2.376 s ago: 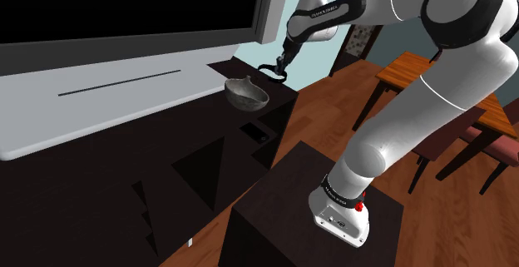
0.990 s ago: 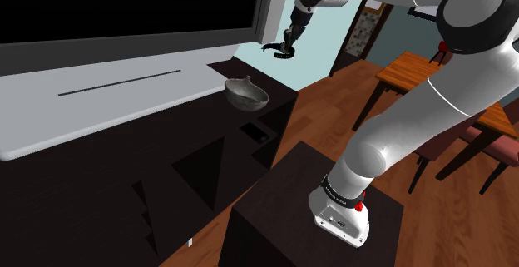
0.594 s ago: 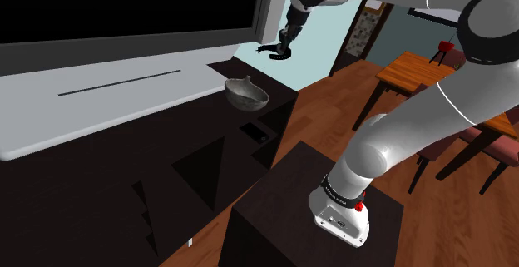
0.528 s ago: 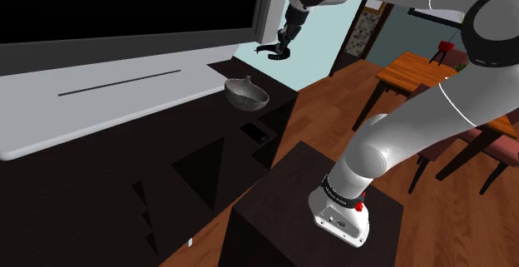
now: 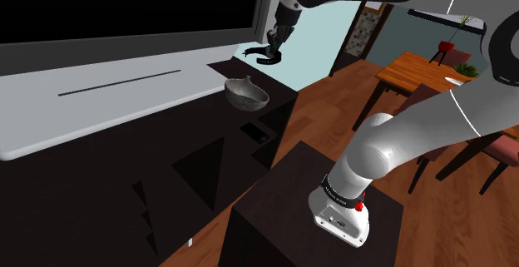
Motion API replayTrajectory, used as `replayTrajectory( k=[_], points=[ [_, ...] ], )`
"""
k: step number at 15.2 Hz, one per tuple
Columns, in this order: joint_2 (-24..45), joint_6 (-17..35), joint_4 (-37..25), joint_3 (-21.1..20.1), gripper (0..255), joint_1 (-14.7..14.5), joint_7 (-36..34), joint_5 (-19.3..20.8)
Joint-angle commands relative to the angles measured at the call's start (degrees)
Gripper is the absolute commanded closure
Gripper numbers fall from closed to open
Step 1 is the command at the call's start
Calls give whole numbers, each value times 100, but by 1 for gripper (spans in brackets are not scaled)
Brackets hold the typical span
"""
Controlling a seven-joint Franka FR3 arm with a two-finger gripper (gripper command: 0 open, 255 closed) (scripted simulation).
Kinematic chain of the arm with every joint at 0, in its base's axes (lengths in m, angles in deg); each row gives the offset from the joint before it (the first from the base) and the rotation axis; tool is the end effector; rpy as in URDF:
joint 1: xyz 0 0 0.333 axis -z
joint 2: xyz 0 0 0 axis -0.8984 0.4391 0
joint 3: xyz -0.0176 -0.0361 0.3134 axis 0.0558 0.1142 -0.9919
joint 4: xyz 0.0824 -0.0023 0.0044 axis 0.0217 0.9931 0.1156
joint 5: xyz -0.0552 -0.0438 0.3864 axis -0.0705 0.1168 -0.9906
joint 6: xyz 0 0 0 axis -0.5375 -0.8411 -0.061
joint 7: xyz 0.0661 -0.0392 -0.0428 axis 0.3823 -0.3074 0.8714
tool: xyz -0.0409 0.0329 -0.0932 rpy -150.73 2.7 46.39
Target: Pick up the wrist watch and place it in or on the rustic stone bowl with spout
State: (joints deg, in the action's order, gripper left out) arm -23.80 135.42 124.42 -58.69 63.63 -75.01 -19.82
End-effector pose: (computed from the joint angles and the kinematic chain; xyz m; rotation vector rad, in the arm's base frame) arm 0.4060 -0.0657 0.5708 2.9779 -0.0014 0.3142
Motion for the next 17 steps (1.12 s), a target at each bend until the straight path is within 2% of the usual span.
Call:
replayTrajectory(
  k=[1,4,17],
  points=[
    [-141,-87,107,-260,255,-91,-314,-60],
    [-279,-233,168,-617,255,-233,-728,-171],
    [-224,771,1125,-598,255,-204,-883,-82]
  ],
)
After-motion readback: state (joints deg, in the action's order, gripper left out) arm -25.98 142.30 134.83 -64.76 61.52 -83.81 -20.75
